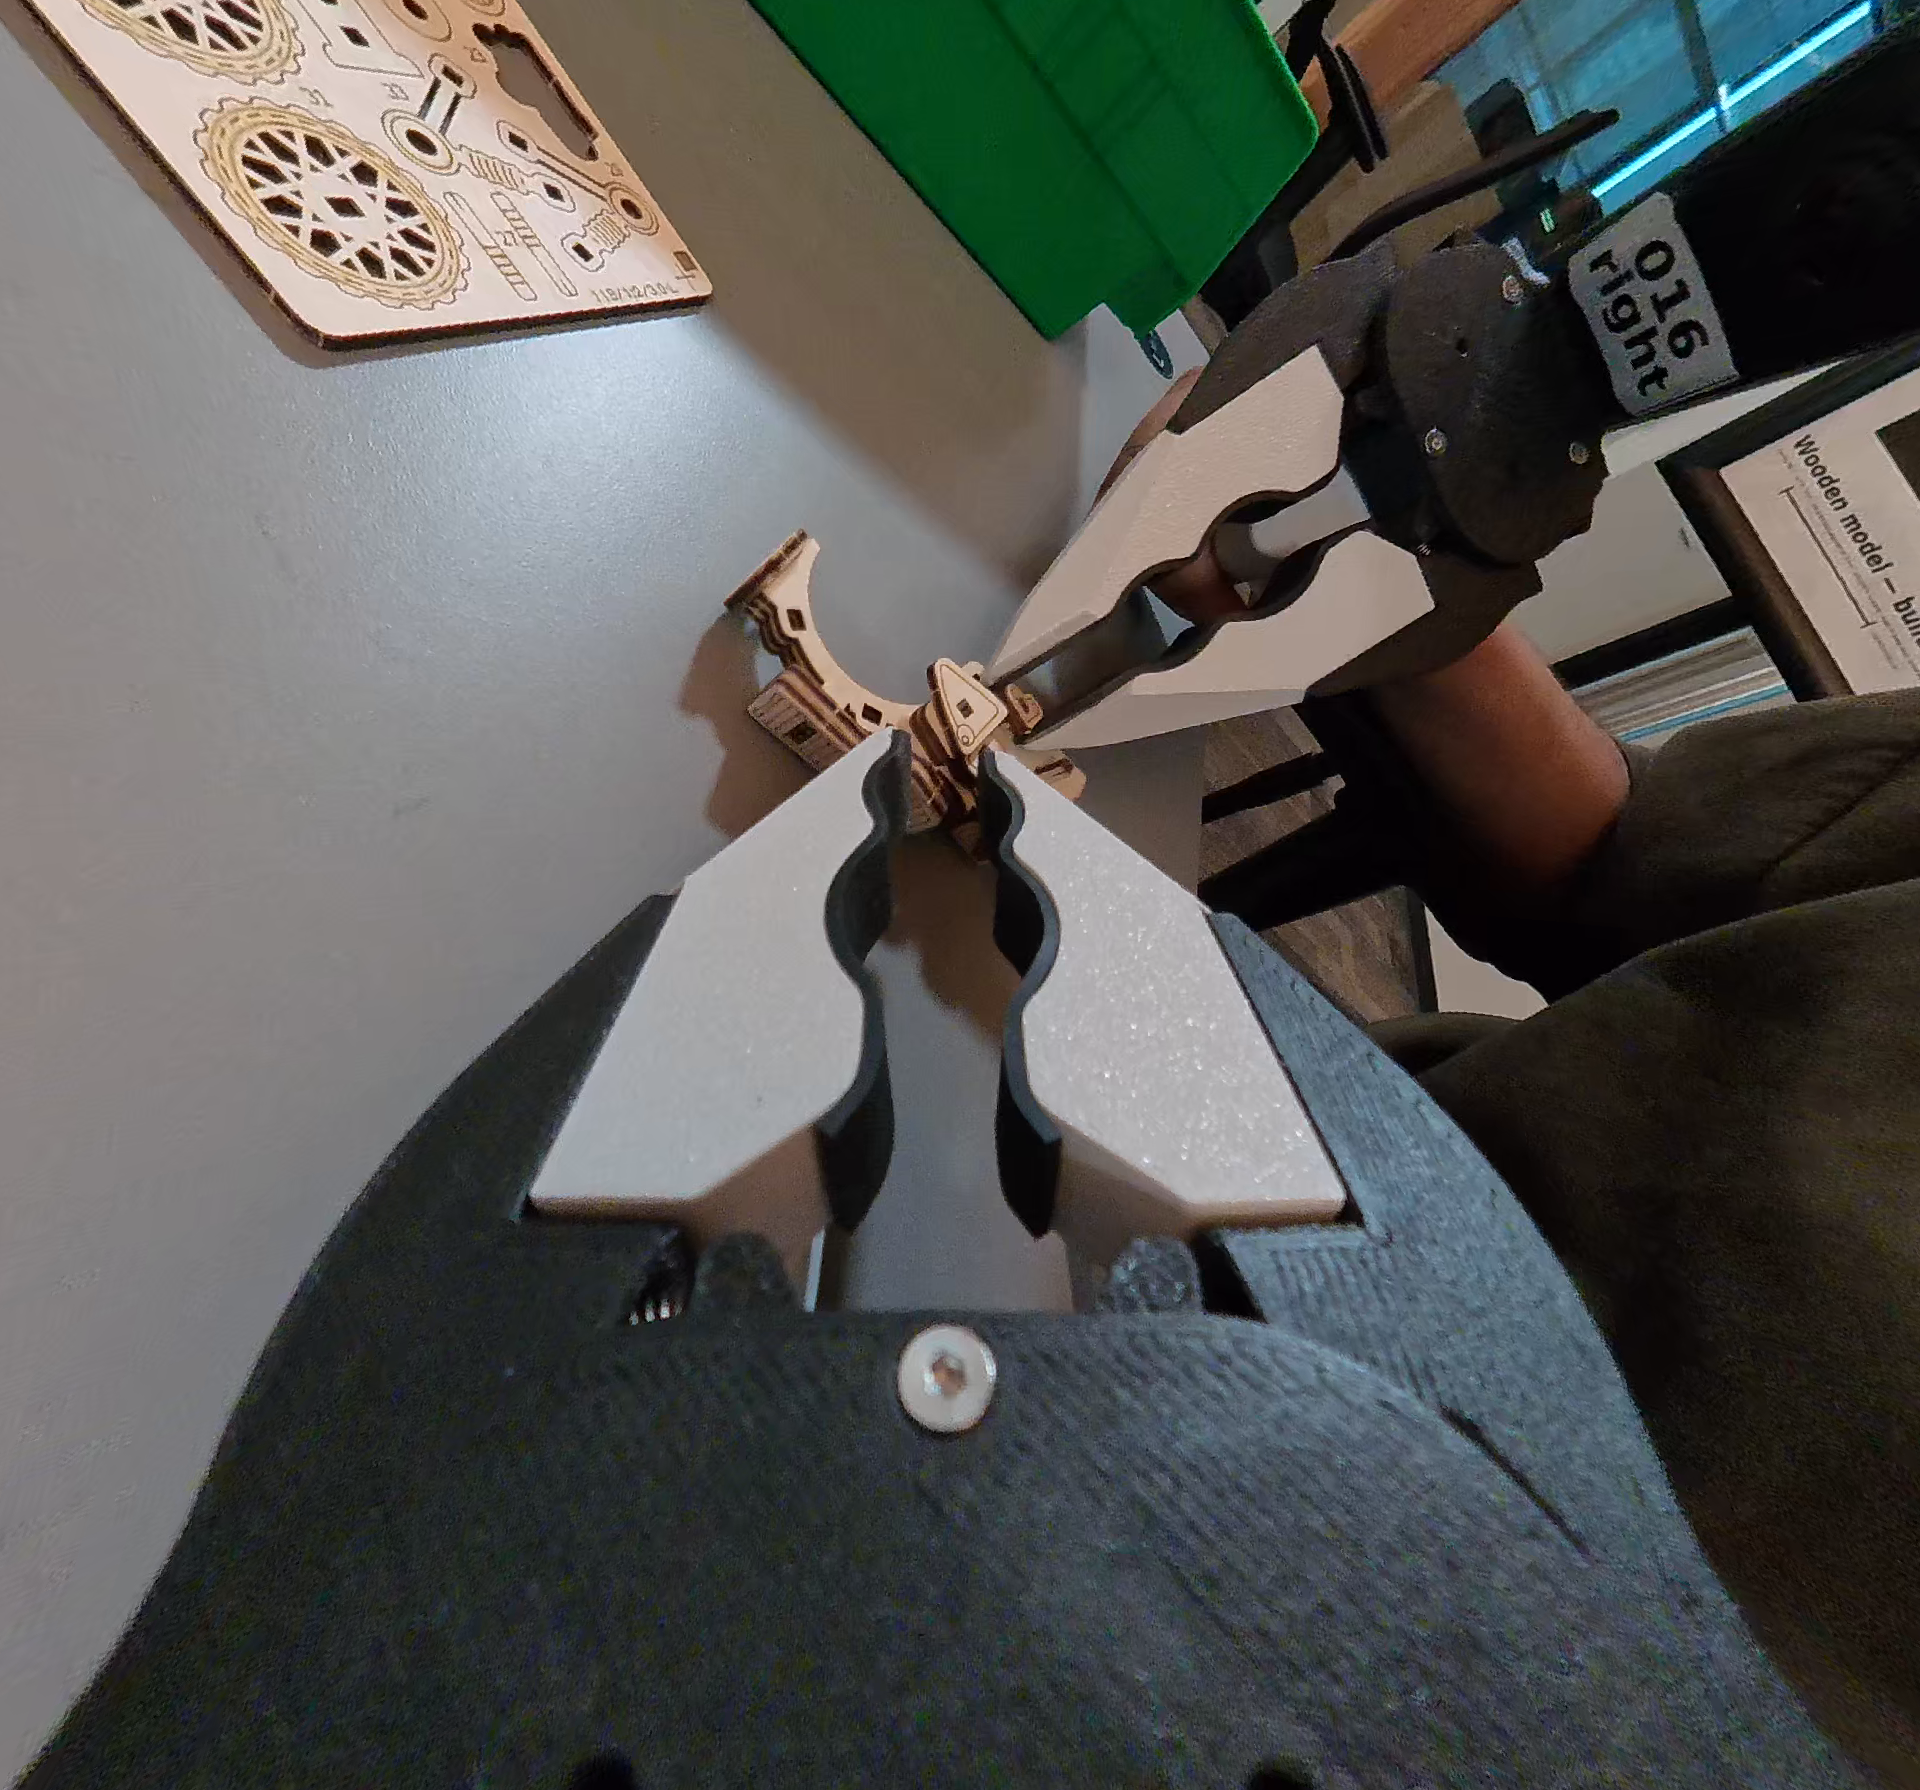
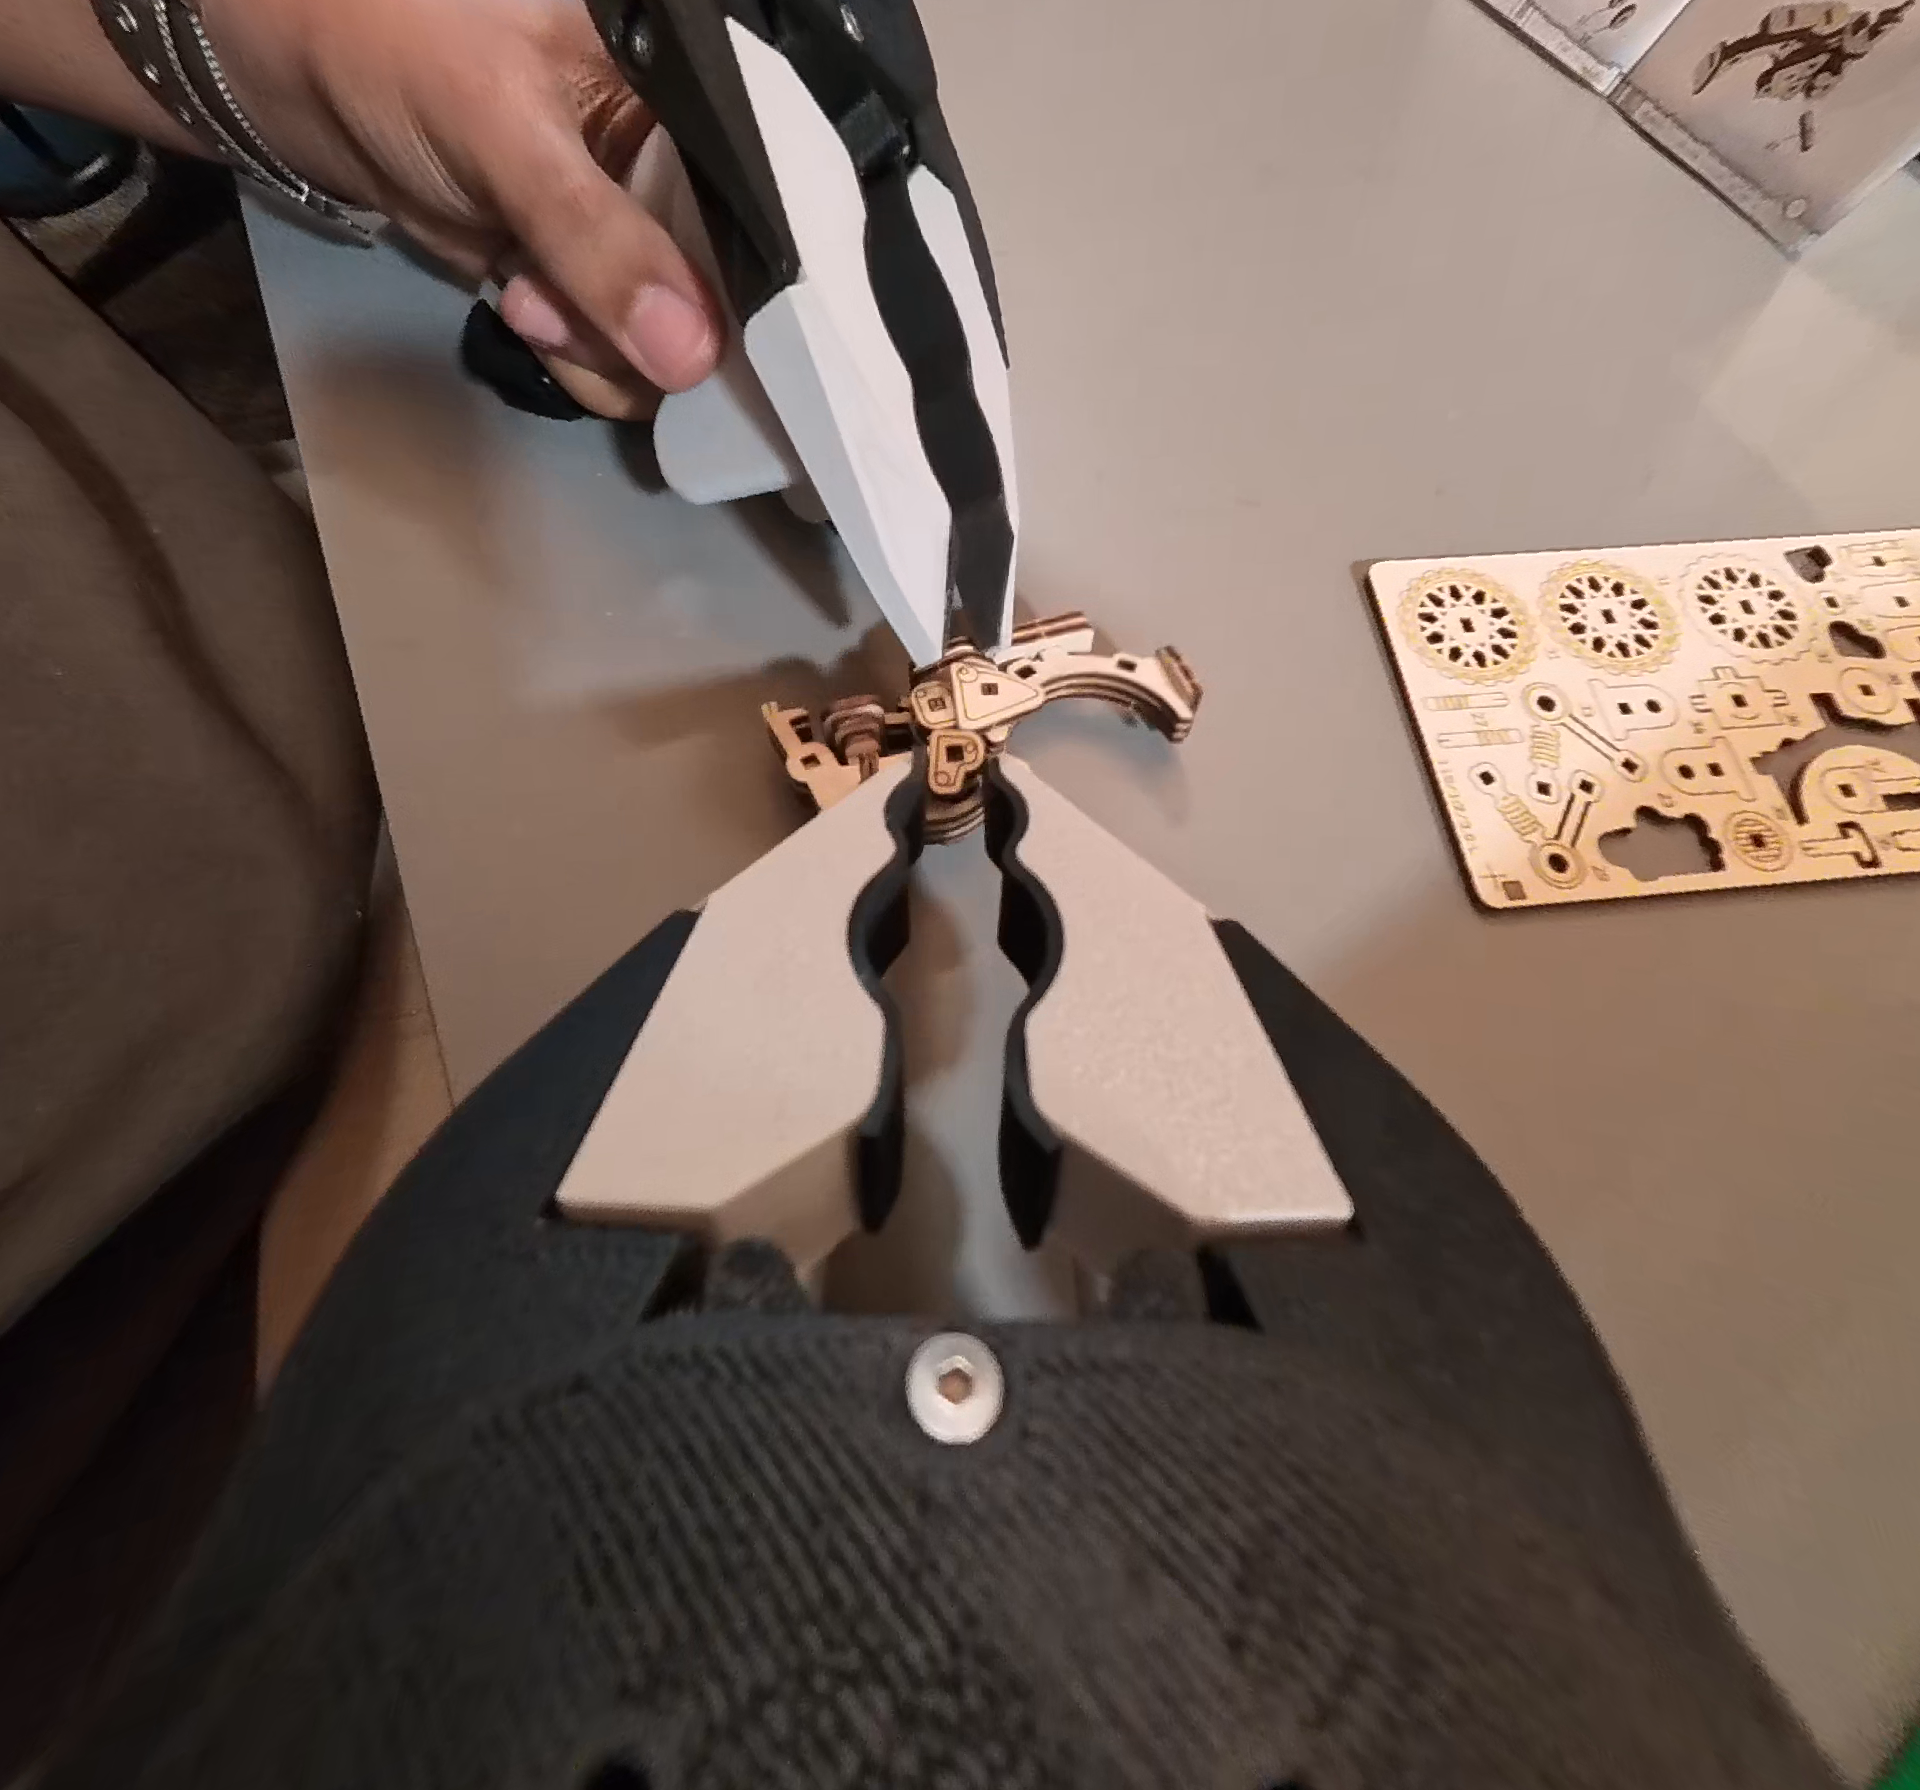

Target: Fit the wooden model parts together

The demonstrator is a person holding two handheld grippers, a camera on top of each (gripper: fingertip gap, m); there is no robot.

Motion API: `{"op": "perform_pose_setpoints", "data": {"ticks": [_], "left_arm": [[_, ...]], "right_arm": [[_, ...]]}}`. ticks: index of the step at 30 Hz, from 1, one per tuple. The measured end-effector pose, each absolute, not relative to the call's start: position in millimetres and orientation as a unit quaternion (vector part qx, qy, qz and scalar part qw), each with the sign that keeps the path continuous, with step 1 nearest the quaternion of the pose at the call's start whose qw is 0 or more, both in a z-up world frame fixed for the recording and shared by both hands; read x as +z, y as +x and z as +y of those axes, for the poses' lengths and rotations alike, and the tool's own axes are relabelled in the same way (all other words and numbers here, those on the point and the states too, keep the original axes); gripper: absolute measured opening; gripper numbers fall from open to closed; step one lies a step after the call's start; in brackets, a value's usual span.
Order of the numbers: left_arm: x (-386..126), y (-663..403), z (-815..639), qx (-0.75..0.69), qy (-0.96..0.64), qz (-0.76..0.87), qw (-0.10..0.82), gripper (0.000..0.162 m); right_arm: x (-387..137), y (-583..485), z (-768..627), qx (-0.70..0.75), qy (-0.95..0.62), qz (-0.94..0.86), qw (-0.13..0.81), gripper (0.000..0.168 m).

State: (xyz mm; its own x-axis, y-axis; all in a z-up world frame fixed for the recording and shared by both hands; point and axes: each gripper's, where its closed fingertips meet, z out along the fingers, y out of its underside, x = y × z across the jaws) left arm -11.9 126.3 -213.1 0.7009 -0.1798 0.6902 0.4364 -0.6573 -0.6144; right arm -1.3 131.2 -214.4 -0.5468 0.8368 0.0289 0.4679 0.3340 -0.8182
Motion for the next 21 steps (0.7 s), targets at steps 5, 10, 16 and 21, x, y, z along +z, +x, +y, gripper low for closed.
{"op": "perform_pose_setpoints", "data": {"ticks": [5,10,16,21], "left_arm": [[-212.8,-12.0,126.2,-0.385,-0.825,-0.080,0.406,0.013],[-211.4,-12.4,126.2,-0.389,-0.822,-0.081,0.408,0.013],[-210.7,-12.4,126.1,-0.391,-0.821,-0.081,0.408,0.013],[-210.6,-12.5,126.0,-0.392,-0.820,-0.081,0.409,0.013]], "right_arm": [[-213.6,-0.4,134.6,0.400,-0.417,-0.783,0.231,0.009],[-212.9,0.5,132.6,0.398,-0.408,-0.788,0.232,0.009],[-213.1,2.9,130.5,0.361,-0.370,-0.815,0.262,0.009],[-216.4,3.7,133.2,0.348,-0.370,-0.822,0.259,0.008]]}}
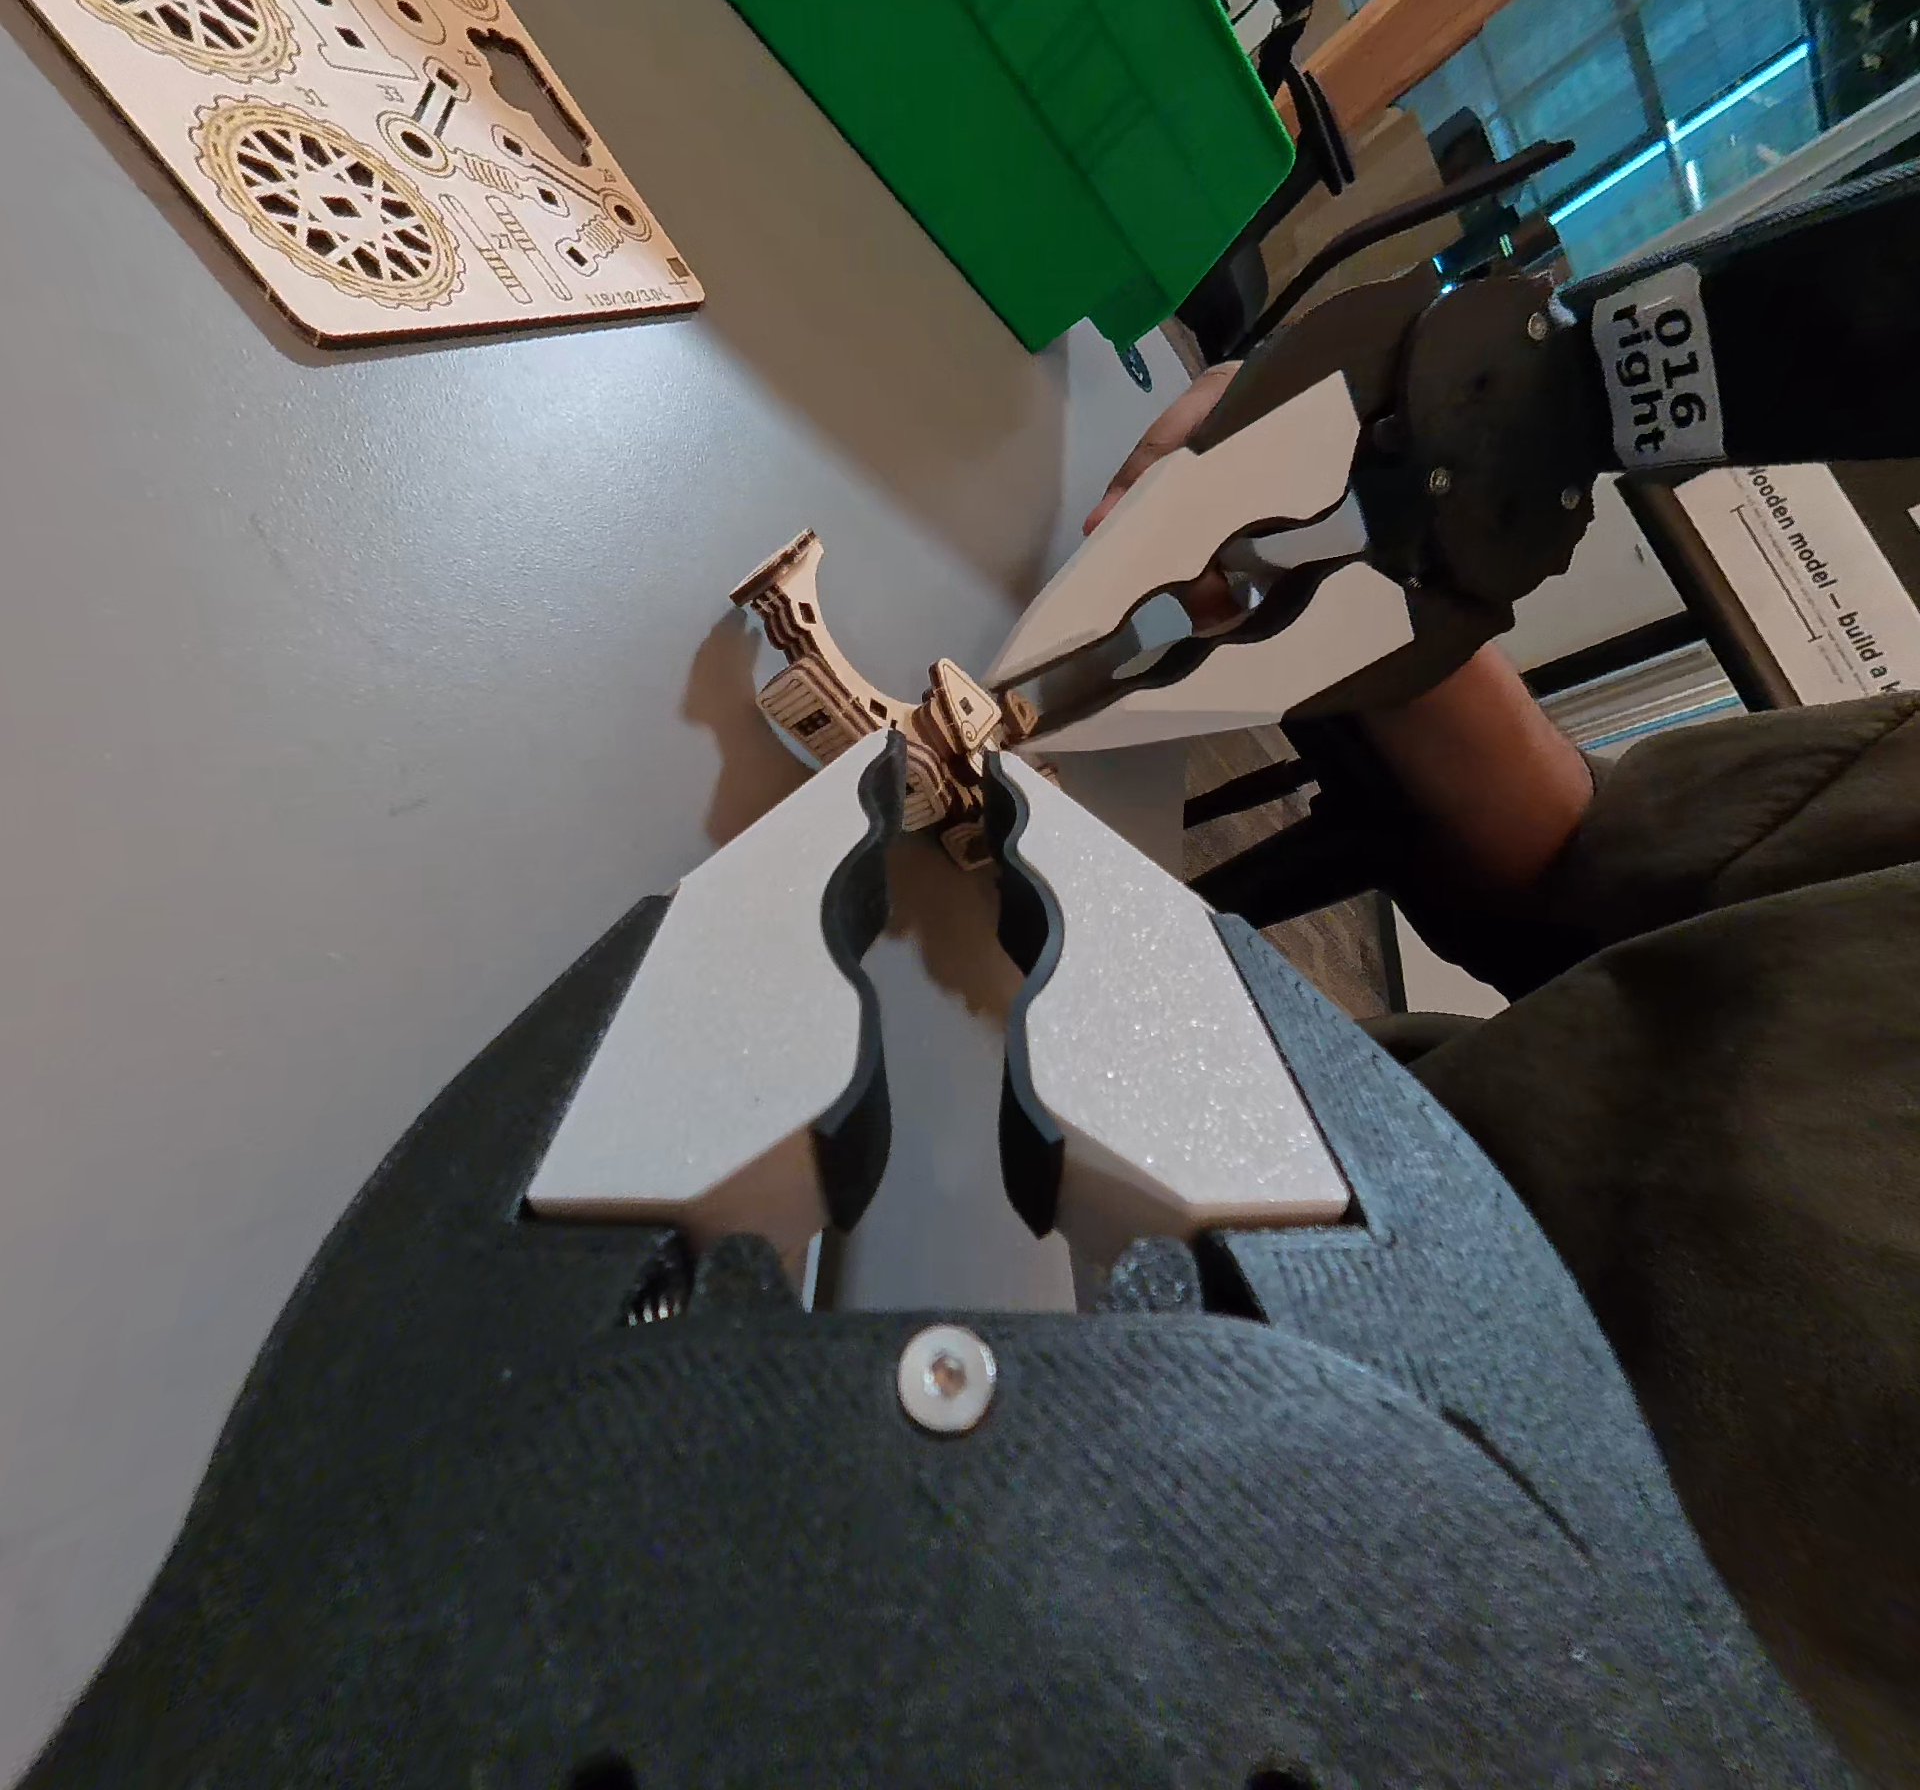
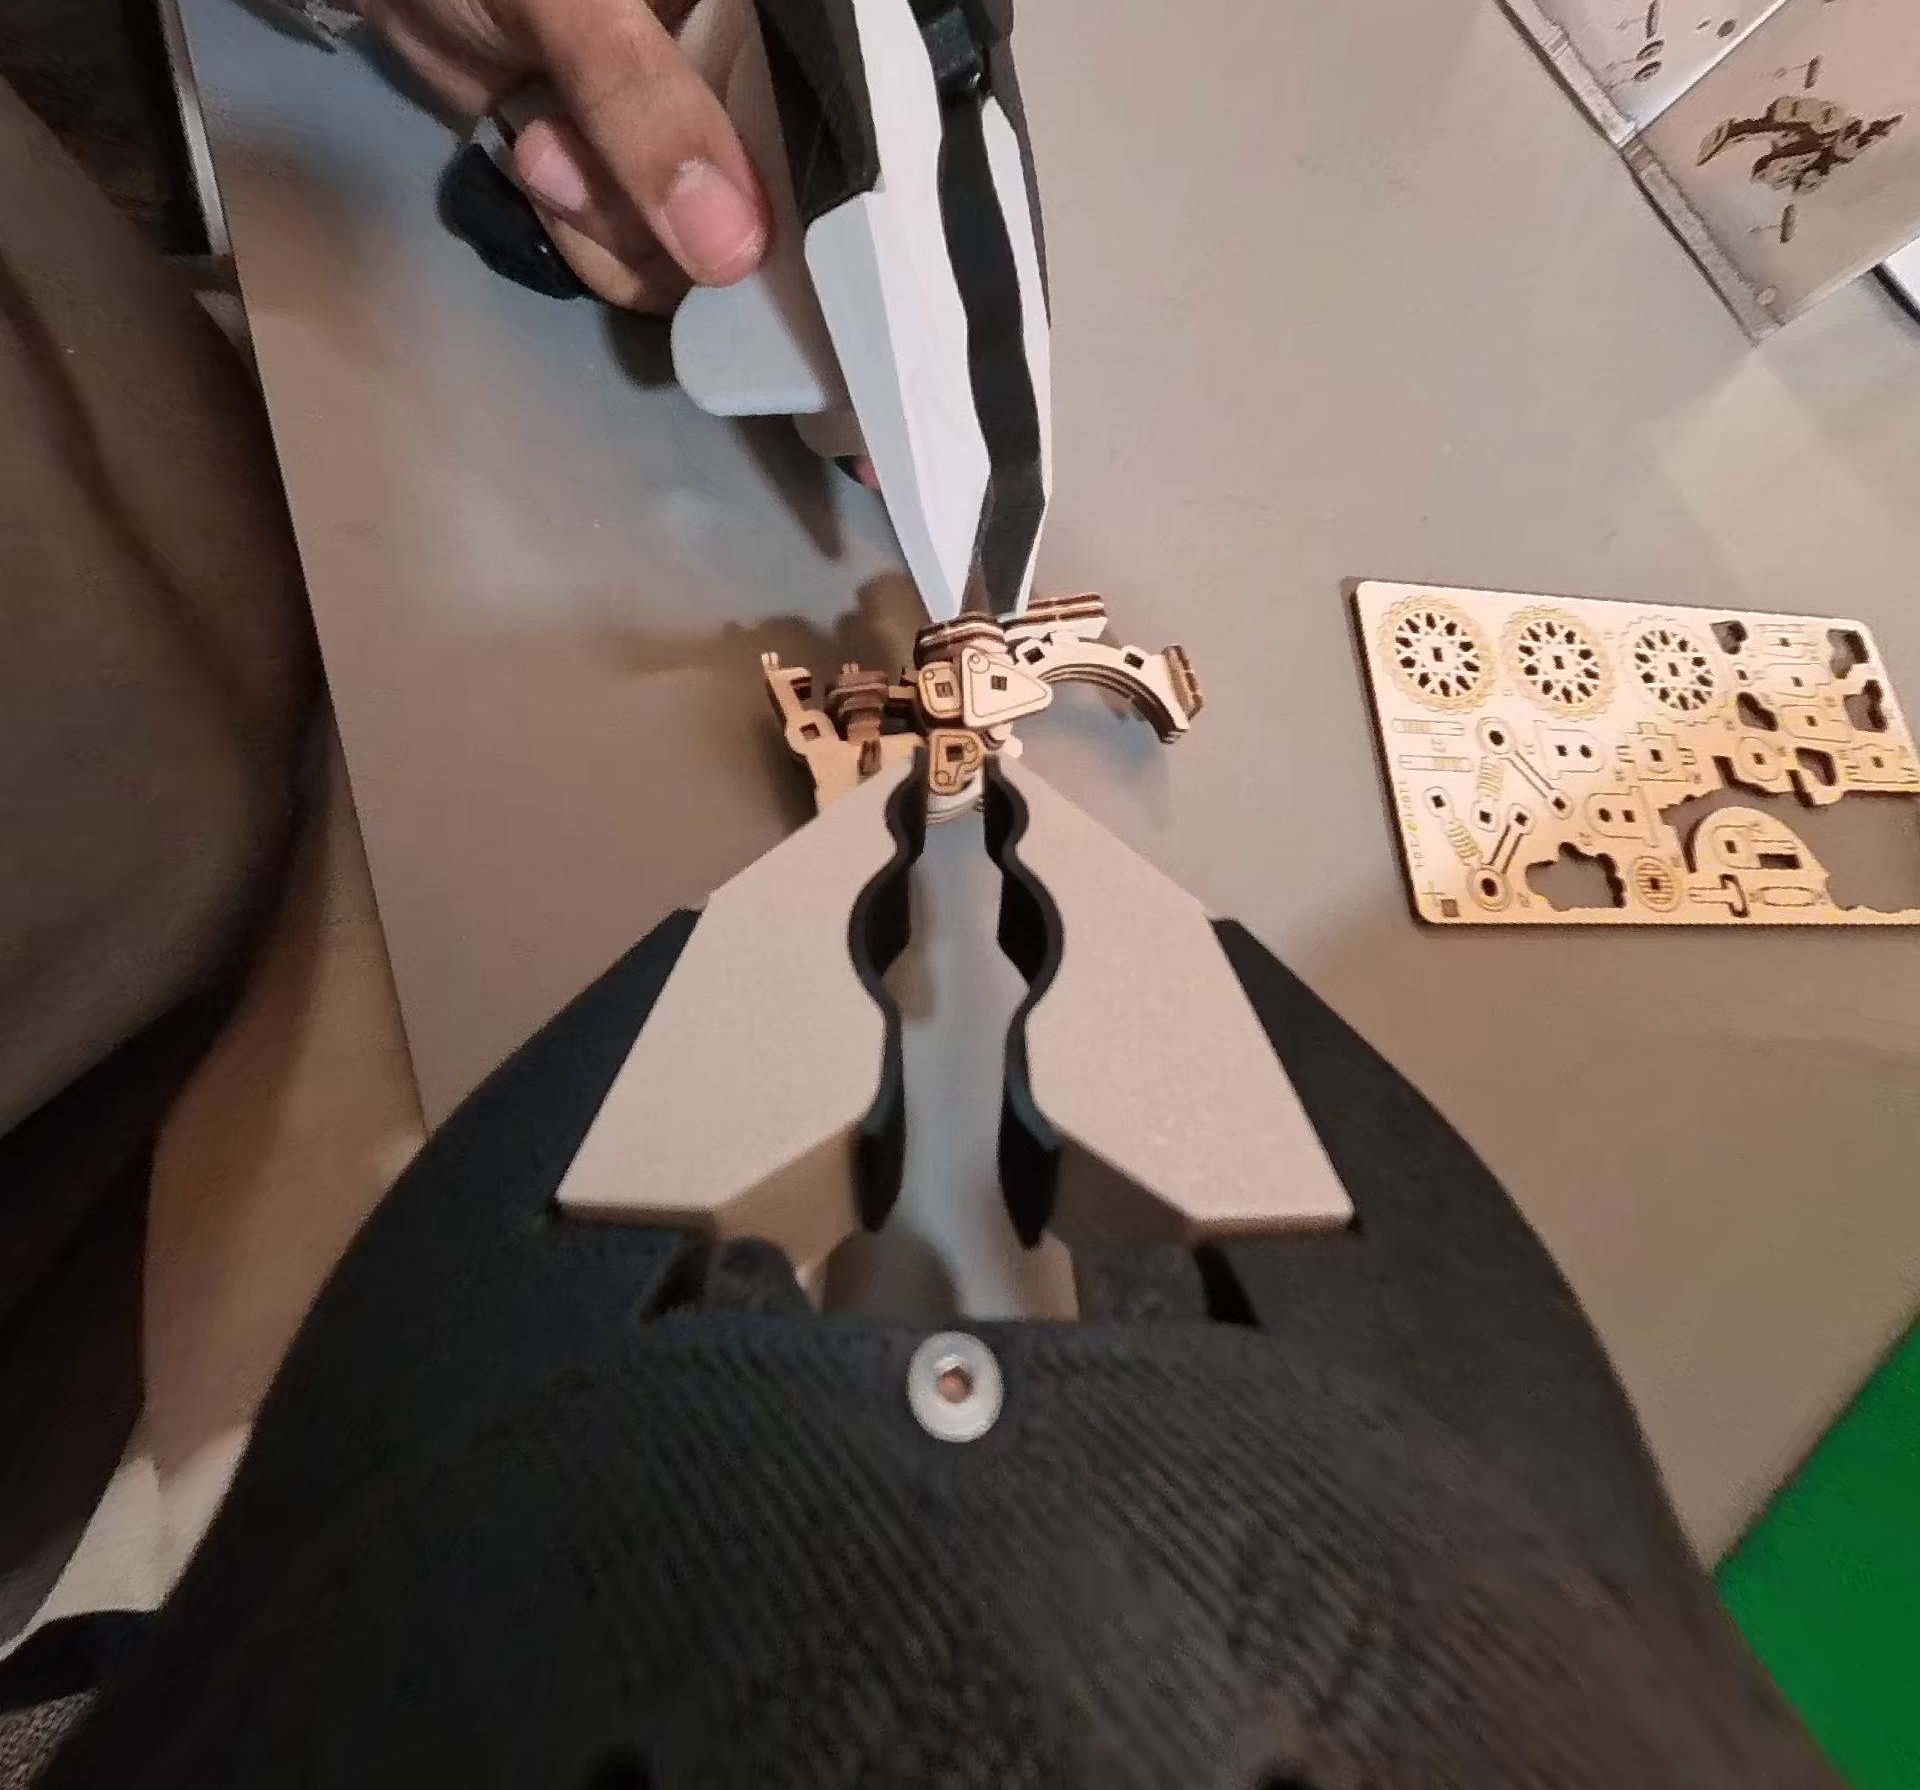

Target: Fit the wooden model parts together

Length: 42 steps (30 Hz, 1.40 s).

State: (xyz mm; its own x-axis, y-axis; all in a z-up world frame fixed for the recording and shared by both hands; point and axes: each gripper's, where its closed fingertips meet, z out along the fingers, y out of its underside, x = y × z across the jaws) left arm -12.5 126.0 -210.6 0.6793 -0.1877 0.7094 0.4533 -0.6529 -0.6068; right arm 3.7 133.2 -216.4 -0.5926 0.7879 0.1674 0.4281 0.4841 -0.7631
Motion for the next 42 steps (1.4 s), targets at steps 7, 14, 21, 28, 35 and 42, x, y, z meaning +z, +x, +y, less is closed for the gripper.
{"op": "perform_pose_setpoints", "data": {"ticks": [7,14,21,28,35,42], "left_arm": [[-210.5,-12.8,126.2,-0.393,-0.819,-0.082,0.409,0.014],[-211.5,-12.0,126.3,-0.394,-0.821,-0.082,0.406,0.012],[-212.8,-13.2,126.6,-0.397,-0.820,-0.088,0.402,0.008],[-212.9,-13.2,126.6,-0.398,-0.820,-0.089,0.401,0.008],[-212.9,-12.7,126.5,-0.399,-0.820,-0.088,0.401,0.008],[-213.0,-12.5,126.4,-0.400,-0.820,-0.088,0.400,0.008]], "right_arm": [[-217.6,1.5,132.8,0.348,-0.371,-0.824,0.252,0.009],[-217.8,1.2,129.2,0.346,-0.374,-0.828,0.236,0.008],[-217.8,0.2,126.5,0.309,-0.361,-0.842,0.255,0.008],[-217.3,-0.1,126.8,0.317,-0.367,-0.839,0.248,0.008],[-217.5,0.5,126.9,0.320,-0.369,-0.837,0.245,0.009],[-217.1,0.2,127.0,0.321,-0.372,-0.836,0.243,0.009]]}}
